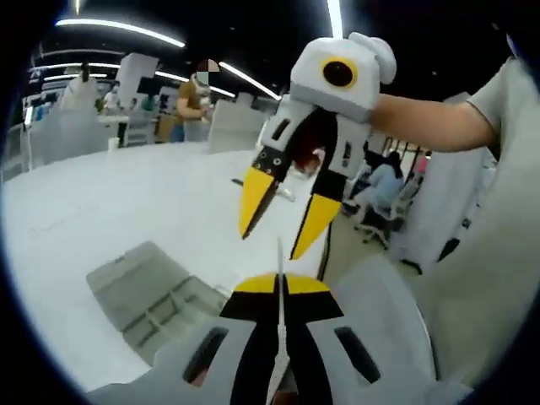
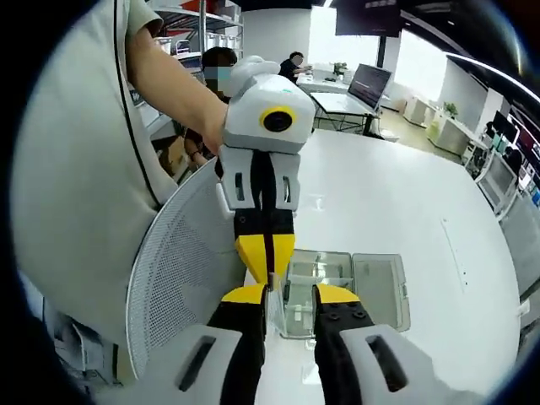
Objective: Insert the divider into the dual guide fixture by aligning both edges with the guide slots and pushing it downward to the bottom, including one-sided entry, uneven engagement, binding, and posture correction.
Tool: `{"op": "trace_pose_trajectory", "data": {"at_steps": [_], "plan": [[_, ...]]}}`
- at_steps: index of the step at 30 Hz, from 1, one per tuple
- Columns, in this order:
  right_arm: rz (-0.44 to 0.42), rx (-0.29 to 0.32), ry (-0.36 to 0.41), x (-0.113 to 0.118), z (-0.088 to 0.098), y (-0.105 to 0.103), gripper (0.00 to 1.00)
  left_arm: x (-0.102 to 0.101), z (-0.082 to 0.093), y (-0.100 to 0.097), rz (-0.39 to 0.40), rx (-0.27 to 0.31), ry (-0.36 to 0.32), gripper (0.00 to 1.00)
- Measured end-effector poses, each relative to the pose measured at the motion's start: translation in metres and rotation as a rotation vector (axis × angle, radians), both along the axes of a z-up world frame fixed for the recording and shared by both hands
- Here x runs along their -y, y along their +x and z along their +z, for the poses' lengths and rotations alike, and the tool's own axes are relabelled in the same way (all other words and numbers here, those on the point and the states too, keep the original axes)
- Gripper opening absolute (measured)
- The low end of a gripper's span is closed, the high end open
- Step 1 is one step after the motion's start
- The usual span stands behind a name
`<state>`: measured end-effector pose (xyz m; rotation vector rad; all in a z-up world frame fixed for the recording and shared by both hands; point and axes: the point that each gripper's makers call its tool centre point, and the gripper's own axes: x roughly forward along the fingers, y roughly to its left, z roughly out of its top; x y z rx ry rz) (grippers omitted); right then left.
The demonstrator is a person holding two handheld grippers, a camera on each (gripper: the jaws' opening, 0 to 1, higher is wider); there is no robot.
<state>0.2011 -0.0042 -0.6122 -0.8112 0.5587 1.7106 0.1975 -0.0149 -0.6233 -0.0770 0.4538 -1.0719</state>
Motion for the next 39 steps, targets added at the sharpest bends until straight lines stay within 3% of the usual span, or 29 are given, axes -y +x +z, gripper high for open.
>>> {"op": "trace_pose_trajectory", "data": {"at_steps": [25,39], "plan": [[0.071,-0.059,-0.084,0.008,-0.012,-0.011,0.03,-0.002,0.001,-0.003,-0.045,0.098,0.05,0.0],[0.098,-0.099,-0.109,0.007,-0.018,-0.017,0.0,-0.001,-0.005,-0.005,-0.063,0.104,0.065,0.0]]}}
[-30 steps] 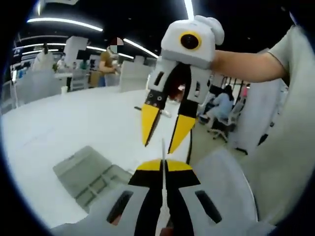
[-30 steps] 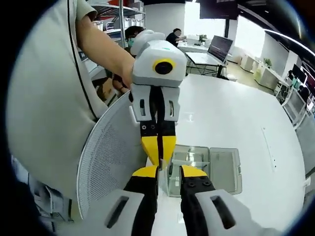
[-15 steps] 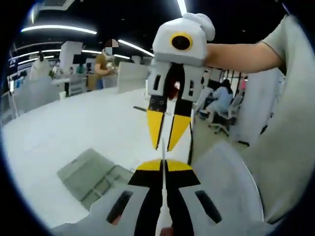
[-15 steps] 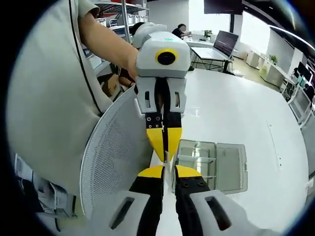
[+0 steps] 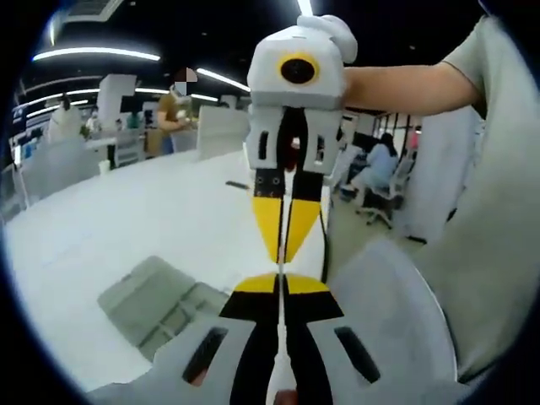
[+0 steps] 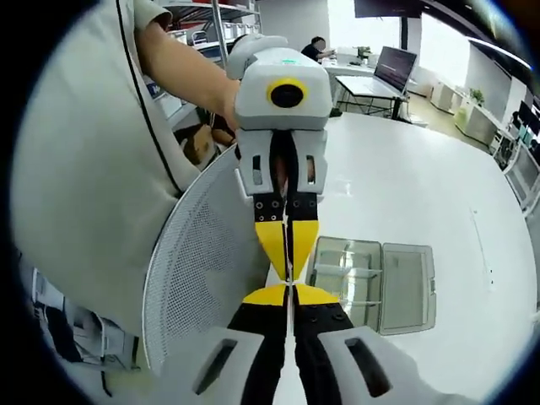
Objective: Insert the divider into the dual guide fixture by aligning both edges with the guide slots and pushing it downward to the bottom, including one-sided entry, uneven engagement, binding, and posture correction.
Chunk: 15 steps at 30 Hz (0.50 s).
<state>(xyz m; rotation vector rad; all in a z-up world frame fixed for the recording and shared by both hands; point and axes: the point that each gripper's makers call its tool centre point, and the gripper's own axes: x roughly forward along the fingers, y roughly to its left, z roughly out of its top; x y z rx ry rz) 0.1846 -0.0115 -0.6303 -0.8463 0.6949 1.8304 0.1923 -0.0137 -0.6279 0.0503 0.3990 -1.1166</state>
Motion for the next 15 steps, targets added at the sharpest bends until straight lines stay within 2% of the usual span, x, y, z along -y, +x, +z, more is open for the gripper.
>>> {"op": "trace_pose_trajectory", "data": {"at_steps": [3,15], "plan": [[-0.031,-0.028,-0.022,0.001,-0.002,0.0,0.0,0.0,-0.003,0.001,-0.001,-0.013,0.0,0.0],[-0.068,-0.064,-0.079,0.0,-0.006,0.002,0.0,0.001,-0.011,0.002,0.014,-0.045,0.022,0.01]]}}
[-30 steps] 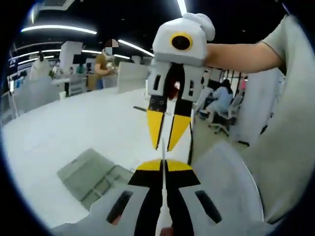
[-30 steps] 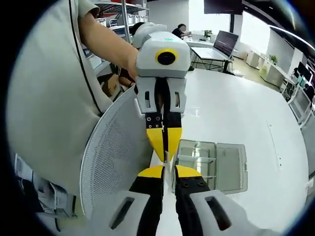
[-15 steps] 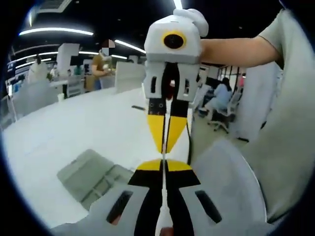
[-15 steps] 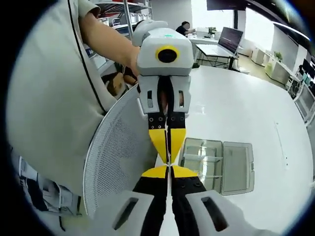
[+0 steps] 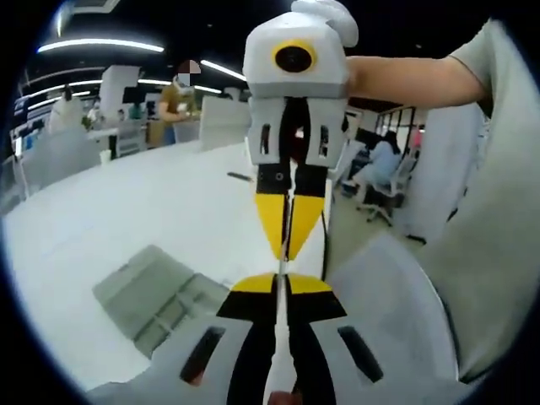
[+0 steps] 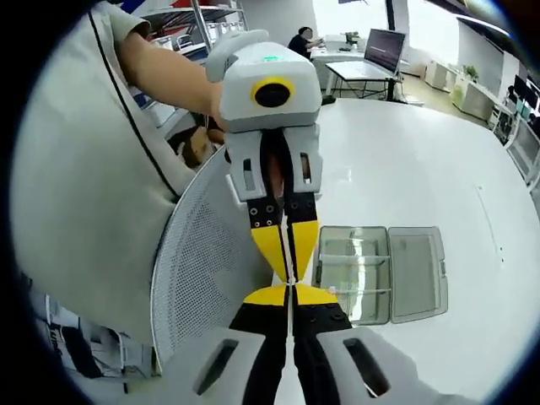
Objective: Insert the divider into the dual guide fixture by aligning both edges with the guide slots and pushing it downward to the bottom, including one-sided entry, uneven engagement, binding, and posture correction.
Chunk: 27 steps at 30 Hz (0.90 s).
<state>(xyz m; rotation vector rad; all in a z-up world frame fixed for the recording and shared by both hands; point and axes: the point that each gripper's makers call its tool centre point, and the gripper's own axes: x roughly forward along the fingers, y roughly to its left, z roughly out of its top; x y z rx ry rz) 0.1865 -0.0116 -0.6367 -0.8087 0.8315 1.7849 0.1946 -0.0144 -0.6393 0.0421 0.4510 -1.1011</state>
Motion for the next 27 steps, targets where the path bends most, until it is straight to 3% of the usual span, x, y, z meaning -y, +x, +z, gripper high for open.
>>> {"op": "trace_pose_trajectory", "data": {"at_steps": [11,19,22,27], "plan": [[-0.034,-0.037,-0.026,-0.004,-0.001,-0.001,0.0,-0.002,-0.009,-0.001,0.02,-0.037,-0.005,0.01],[-0.023,0.002,-0.056,-0.005,-0.005,0.006,0.0,-0.009,-0.013,0.006,0.068,-0.049,0.023,0.03],[-0.017,0.024,-0.072,-0.004,-0.008,0.01,0.0,-0.014,-0.015,0.009,0.101,-0.062,0.029,0.13],[-0.029,0.054,-0.108,-0.001,-0.016,0.021,0.0,-0.017,-0.014,0.009,0.108,-0.039,0.04,0.14]]}}
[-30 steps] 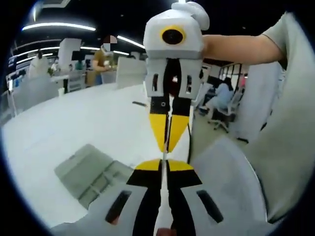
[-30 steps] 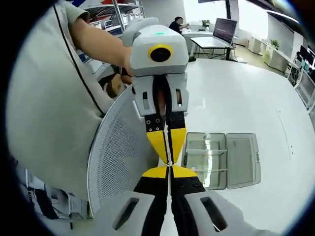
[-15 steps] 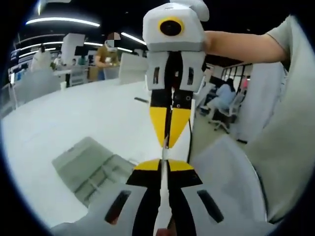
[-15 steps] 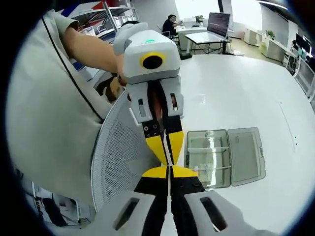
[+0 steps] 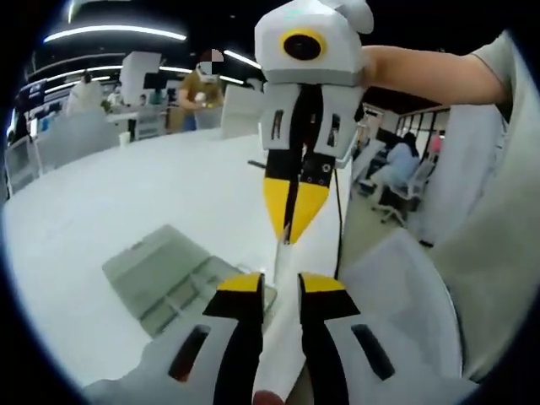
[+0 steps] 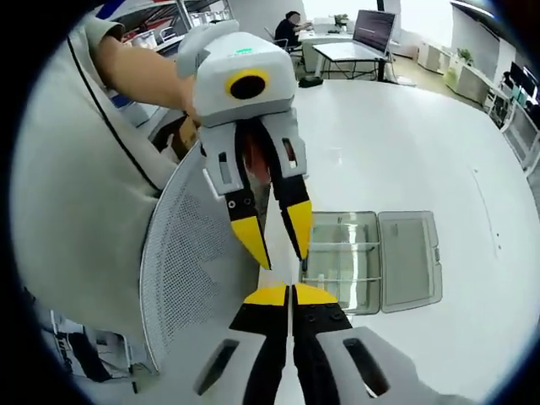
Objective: Insert the divider into the dual guide fixture by aligning both edges with the guide slots and pushing it downward to the bottom, including one-sided entry, uneven engagement, binding, and posture correction.
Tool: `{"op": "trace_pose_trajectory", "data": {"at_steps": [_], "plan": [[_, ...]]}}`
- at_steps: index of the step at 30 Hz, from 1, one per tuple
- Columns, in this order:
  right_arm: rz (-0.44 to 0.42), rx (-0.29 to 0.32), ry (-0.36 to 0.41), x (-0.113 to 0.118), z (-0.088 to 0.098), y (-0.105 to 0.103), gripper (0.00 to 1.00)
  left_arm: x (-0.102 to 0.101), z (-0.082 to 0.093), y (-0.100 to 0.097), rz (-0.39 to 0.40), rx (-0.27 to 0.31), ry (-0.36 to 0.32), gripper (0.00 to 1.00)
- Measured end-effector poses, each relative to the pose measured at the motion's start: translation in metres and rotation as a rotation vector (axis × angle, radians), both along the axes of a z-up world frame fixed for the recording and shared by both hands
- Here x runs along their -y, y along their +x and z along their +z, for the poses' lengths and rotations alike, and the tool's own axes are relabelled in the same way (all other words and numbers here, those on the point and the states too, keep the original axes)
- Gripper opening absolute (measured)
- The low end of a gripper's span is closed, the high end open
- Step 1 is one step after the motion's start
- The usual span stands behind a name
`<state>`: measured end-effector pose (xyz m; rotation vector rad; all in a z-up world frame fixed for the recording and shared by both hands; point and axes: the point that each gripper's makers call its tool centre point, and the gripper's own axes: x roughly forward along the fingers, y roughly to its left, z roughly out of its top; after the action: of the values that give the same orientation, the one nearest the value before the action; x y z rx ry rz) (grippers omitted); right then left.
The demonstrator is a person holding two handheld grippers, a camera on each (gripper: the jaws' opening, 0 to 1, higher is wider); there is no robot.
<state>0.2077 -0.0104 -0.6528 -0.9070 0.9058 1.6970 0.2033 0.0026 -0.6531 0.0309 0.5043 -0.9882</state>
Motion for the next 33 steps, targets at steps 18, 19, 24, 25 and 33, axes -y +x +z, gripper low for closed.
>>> {"op": "trace_pose_trajectory", "data": {"at_steps": [18,19,24,25,33], "plan": [[-0.027,0.089,-0.13,0.003,-0.03,0.028,0.0,-0.014,-0.002,0.004,0.08,0.016,0.019,0.32],[-0.03,0.099,-0.134,0.003,-0.032,0.031,0.0,-0.015,-0.002,0.004,0.082,0.017,0.021,0.33],[-0.036,0.1,-0.15,0.002,-0.039,0.031,0.0,-0.018,-0.004,0.003,0.105,0.013,0.031,0.37],[-0.036,0.101,-0.15,0.001,-0.04,0.031,0.0,-0.019,-0.004,0.002,0.109,0.01,0.028,0.38],[-0.034,0.12,-0.156,-0.001,-0.049,0.035,0.0,-0.022,-0.004,0.0,0.128,0.009,0.029,0.39]]}}
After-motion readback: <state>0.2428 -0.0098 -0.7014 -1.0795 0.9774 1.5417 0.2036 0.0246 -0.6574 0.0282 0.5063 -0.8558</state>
